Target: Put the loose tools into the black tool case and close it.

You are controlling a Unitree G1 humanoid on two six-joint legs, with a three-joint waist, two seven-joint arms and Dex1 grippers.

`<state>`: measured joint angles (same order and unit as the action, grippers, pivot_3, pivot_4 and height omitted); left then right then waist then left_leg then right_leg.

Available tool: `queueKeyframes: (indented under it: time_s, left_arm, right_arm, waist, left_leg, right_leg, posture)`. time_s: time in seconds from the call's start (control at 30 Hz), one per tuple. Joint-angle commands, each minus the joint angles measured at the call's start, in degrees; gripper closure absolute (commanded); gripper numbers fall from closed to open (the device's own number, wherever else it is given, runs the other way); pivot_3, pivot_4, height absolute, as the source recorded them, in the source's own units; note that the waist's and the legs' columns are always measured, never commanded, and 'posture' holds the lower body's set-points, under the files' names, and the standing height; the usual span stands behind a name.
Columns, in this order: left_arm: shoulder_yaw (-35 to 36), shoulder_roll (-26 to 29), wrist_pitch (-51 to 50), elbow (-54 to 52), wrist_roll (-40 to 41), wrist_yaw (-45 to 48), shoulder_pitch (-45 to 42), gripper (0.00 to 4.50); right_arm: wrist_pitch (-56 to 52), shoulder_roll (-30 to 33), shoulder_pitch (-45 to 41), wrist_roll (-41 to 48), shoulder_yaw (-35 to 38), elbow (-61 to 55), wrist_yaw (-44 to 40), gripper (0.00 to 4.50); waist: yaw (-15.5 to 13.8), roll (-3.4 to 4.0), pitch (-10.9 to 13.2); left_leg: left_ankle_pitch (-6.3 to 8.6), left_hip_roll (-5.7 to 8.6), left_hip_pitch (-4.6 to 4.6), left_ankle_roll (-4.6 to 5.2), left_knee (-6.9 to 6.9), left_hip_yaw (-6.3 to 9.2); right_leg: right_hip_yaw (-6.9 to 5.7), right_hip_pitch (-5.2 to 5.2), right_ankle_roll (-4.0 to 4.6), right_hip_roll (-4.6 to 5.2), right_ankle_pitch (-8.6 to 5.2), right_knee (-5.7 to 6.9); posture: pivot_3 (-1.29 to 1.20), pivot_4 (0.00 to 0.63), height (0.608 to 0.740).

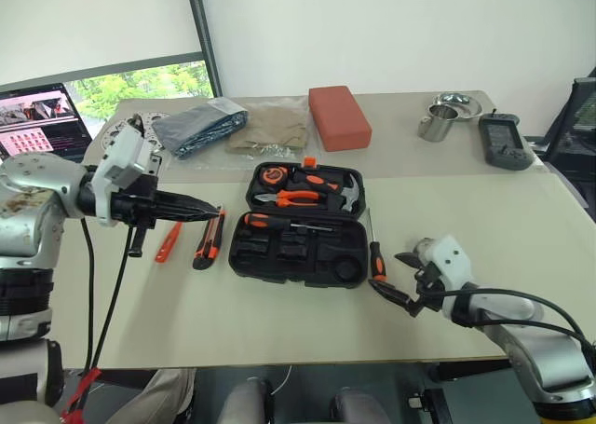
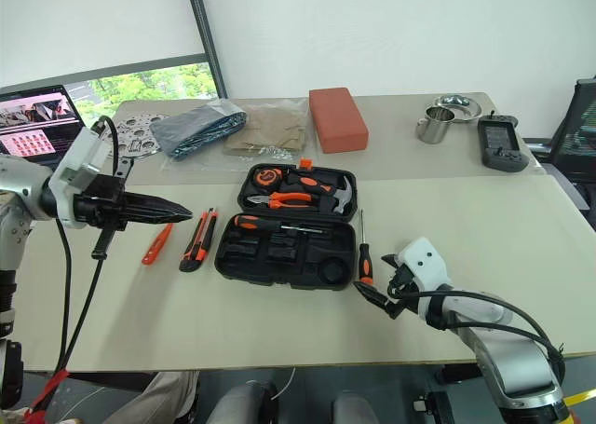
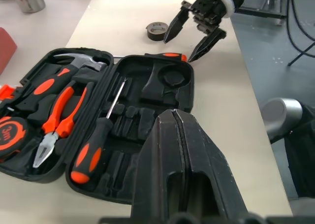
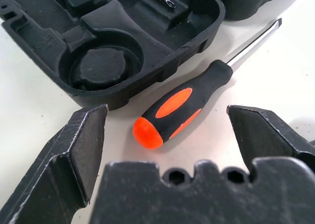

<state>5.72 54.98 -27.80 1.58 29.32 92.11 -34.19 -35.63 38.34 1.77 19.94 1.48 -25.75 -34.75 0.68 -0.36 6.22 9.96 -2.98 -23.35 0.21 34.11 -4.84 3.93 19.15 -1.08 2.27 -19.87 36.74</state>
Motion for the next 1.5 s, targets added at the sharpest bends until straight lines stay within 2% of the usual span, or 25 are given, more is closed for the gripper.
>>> queueKeyframes:
  time_s: [0.03, 0.17, 0.27, 0.43, 0.47, 0.77, 0.9, 1.2, 1.5]
  left_arm:
    - [0.36, 1.42, -0.33, -2.45, 1.73, 0.12, 0.74, 4.47]
    - [-0.17, 1.63, 0.33, -0.82, 0.28, -0.93, 0.41, 4.47]
    - [-0.85, 1.79, 2.98, 1.57, -1.94, -1.16, 0.14, 3.82]
    - [-1.66, 1.36, 6.24, 3.12, -3.08, -1.00, 0.04, 1.92]
    - [-1.92, 0.93, 7.09, 3.82, -3.57, -1.50, -0.13, 1.66]
    - [-3.06, -0.70, 11.15, 8.27, -5.06, -1.71, -1.47, 1.66]
    - [-3.07, 0.22, 10.20, 7.54, -4.06, 0.13, -0.95, 1.66]
    - [-3.33, 1.45, 9.67, 6.11, -2.04, 0.39, 0.14, 1.66]
    - [-3.06, 1.21, 8.73, 4.86, -1.14, 0.38, 0.09, 1.66]
  right_arm:
    - [0.53, -1.14, -0.71, -2.32, -0.22, 0.04, 2.35, 0.00]
    - [0.99, -2.05, -0.95, -3.27, -0.51, 0.91, 3.28, 0.00]
    - [1.39, -2.81, -1.35, -4.18, -0.55, 1.72, 3.80, 0.00]
    - [1.73, -3.65, -1.91, -5.07, -0.60, 2.47, 4.10, 0.00]
    - [1.79, -3.97, -2.01, -5.27, -0.69, 2.65, 4.24, 0.00]
    - [1.10, -6.42, -2.36, -6.50, -0.61, 2.90, 6.25, 0.00]
    - [0.05, -8.70, -2.49, -6.72, 0.15, 2.96, 8.79, 0.00]
    - [-0.47, -9.65, -2.79, -7.95, 3.34, 3.68, 12.79, 0.00]
    - [-0.61, -11.93, -7.08, -8.20, 1.32, 7.24, 13.50, 0.00]
  waist:
    - [0.06, -0.09, 0.05]
    - [0.05, -0.13, 0.08]
    - [0.12, -0.14, 0.09]
    - [0.14, -0.20, 0.12]
    - [0.14, -0.22, 0.13]
    - [0.19, -0.26, 0.16]
    - [0.19, -0.25, 0.16]
    - [0.15, -0.25, 0.15]
    - [0.26, -0.26, 0.16]
  left_leg:
    - [0.00, 0.00, 0.01, 0.00, -0.03, -0.01]
    - [0.00, 0.00, 0.01, 0.00, -0.04, -0.01]
    - [0.00, 0.00, 0.02, 0.00, -0.06, -0.01]
    - [0.00, 0.00, 0.05, 0.00, -0.11, -0.02]
    - [0.00, 0.00, 0.05, 0.00, -0.11, -0.02]
    - [0.00, -0.01, 0.05, 0.00, -0.13, -0.03]
    - [0.00, -0.01, 0.07, 0.00, -0.15, -0.03]
    - [0.00, -0.01, 0.06, 0.00, -0.15, -0.03]
    - [0.00, -0.03, 0.07, 0.00, -0.18, -0.04]
  right_leg:
    - [0.01, 0.01, 0.00, 0.00, 0.00, 0.00]
    - [0.02, 0.05, 0.01, -0.03, 0.00, 0.01]
    - [0.02, 0.06, 0.01, -0.03, 0.00, 0.01]
    - [0.04, 0.06, 0.02, -0.05, 0.00, 0.01]
    - [0.04, 0.07, 0.02, -0.05, 0.00, 0.01]
    - [0.04, 0.08, 0.02, -0.05, 0.00, 0.03]
    - [0.04, 0.08, 0.02, -0.05, 0.00, 0.04]
    - [0.04, 0.09, 0.02, -0.04, 0.00, 0.05]
    - [0.05, 0.11, 0.02, -0.09, 0.00, 0.06]
  posture:
    - [0.00, 0.150, 0.740]
    - [0.00, 0.150, 0.740]
    - [0.00, 0.150, 0.740]
    - [0.00, 0.150, 0.740]
    - [0.00, 0.150, 0.740]
    - [0.00, 0.150, 0.740]
    - [0.00, 0.150, 0.740]
    - [0.00, 0.150, 0.740]
    - [0.00, 0.150, 0.740]
